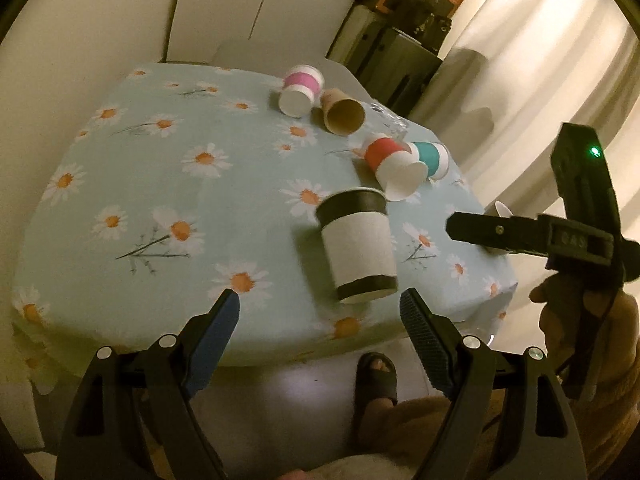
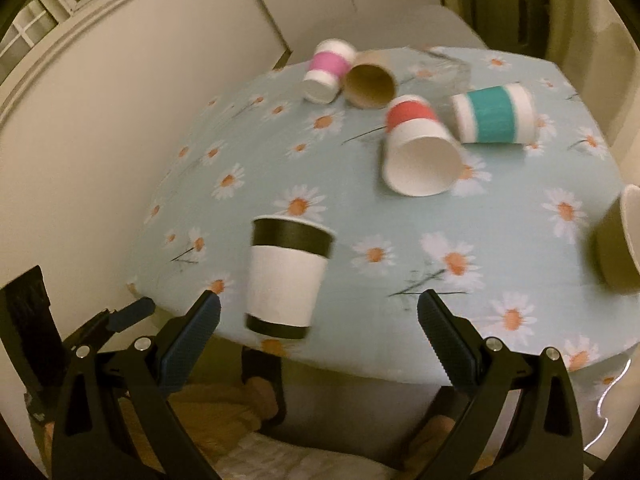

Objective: Flip cup upright
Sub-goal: 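Lower the black-band cup onto the tablecloth and open the right tool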

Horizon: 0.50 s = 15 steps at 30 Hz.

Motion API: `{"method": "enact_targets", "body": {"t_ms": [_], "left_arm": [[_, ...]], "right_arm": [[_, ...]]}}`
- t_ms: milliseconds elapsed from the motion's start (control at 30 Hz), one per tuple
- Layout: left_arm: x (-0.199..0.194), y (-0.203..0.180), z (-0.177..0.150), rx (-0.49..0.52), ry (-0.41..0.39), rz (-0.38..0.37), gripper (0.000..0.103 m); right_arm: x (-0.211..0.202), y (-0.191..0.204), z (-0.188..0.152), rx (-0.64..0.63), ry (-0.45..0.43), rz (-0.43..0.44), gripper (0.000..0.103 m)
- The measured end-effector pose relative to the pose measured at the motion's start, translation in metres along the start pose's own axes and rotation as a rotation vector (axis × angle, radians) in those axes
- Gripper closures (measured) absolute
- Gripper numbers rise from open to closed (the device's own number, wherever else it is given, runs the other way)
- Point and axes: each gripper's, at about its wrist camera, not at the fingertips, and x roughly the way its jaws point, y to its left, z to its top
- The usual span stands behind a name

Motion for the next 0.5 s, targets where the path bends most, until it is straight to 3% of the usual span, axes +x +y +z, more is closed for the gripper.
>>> {"method": "enact_targets", "body": {"t_ms": [233,500], "left_arm": [[-0.006,0.034,-0.008,-0.077,0.027,-0.009,0.023],[-0.011,0.042,-0.010,-0.108,0.025,-0.067,0.022]], "right_arm": [[0.040,0.016,0.017,0.040,0.103,-0.036,0.005],[0.057,0.029,0.027,0.047,0.127,-0.090,0.005]]}}
